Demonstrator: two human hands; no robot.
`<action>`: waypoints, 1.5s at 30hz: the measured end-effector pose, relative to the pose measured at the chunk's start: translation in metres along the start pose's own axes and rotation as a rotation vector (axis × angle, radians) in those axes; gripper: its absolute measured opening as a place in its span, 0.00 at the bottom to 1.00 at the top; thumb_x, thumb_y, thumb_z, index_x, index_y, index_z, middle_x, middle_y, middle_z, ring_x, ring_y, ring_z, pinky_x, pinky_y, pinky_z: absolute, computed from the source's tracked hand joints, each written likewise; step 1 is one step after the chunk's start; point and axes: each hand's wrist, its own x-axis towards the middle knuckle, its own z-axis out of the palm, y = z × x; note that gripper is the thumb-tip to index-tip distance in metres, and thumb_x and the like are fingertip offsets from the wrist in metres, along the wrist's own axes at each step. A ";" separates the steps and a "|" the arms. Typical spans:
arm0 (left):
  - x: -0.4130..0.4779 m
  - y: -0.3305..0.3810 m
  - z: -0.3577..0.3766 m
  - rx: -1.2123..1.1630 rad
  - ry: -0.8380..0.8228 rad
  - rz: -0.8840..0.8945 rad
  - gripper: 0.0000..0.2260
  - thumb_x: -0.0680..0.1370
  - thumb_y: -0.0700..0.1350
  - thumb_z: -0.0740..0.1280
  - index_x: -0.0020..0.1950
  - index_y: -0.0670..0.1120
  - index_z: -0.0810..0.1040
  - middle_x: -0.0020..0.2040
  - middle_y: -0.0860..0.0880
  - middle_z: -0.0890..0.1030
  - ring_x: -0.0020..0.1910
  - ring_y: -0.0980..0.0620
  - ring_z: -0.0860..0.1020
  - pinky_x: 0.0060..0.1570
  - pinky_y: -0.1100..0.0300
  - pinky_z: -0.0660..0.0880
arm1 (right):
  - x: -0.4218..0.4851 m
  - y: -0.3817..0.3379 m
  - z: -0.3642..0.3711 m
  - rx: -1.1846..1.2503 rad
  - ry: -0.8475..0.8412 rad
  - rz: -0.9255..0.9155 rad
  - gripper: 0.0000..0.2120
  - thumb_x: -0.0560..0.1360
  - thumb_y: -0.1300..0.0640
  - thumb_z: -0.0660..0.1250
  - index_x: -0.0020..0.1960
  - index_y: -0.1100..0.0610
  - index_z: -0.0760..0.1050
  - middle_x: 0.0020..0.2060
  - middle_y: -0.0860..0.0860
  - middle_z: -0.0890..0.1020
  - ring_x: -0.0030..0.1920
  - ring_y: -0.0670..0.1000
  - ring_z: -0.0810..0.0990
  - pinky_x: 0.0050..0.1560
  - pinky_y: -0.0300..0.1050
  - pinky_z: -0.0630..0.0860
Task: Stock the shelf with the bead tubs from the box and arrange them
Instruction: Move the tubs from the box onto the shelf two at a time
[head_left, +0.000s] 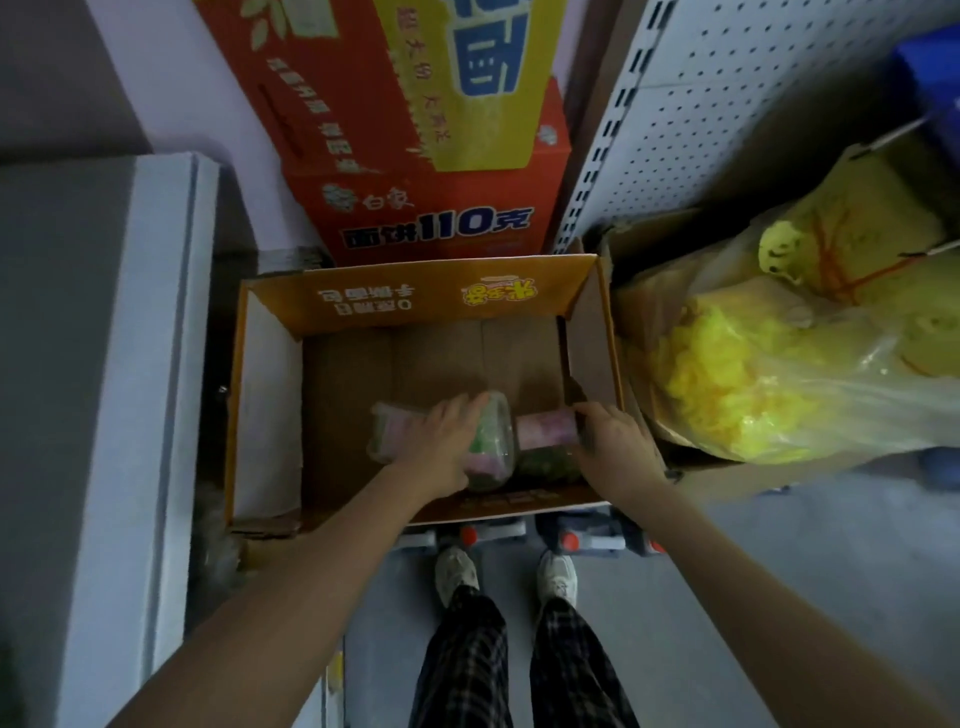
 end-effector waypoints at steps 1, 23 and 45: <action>0.005 0.000 0.004 -0.010 -0.006 0.000 0.50 0.68 0.45 0.75 0.76 0.55 0.41 0.76 0.46 0.53 0.74 0.45 0.55 0.70 0.44 0.60 | 0.001 0.004 0.001 -0.005 0.000 0.004 0.18 0.76 0.54 0.62 0.65 0.49 0.69 0.60 0.49 0.76 0.63 0.54 0.73 0.65 0.56 0.69; -0.055 -0.081 -0.039 -0.421 0.599 -0.366 0.49 0.60 0.51 0.80 0.74 0.49 0.56 0.66 0.45 0.71 0.63 0.46 0.71 0.59 0.49 0.72 | 0.023 -0.059 0.022 -0.021 -0.173 -0.103 0.25 0.76 0.58 0.64 0.71 0.54 0.64 0.65 0.53 0.71 0.66 0.56 0.69 0.66 0.54 0.65; -0.083 -0.152 -0.032 -0.745 0.849 -0.324 0.51 0.59 0.52 0.81 0.75 0.49 0.55 0.71 0.51 0.66 0.71 0.54 0.64 0.65 0.55 0.70 | 0.081 -0.177 0.144 -0.061 -0.302 0.088 0.48 0.69 0.37 0.69 0.74 0.57 0.47 0.71 0.61 0.62 0.70 0.63 0.63 0.67 0.58 0.63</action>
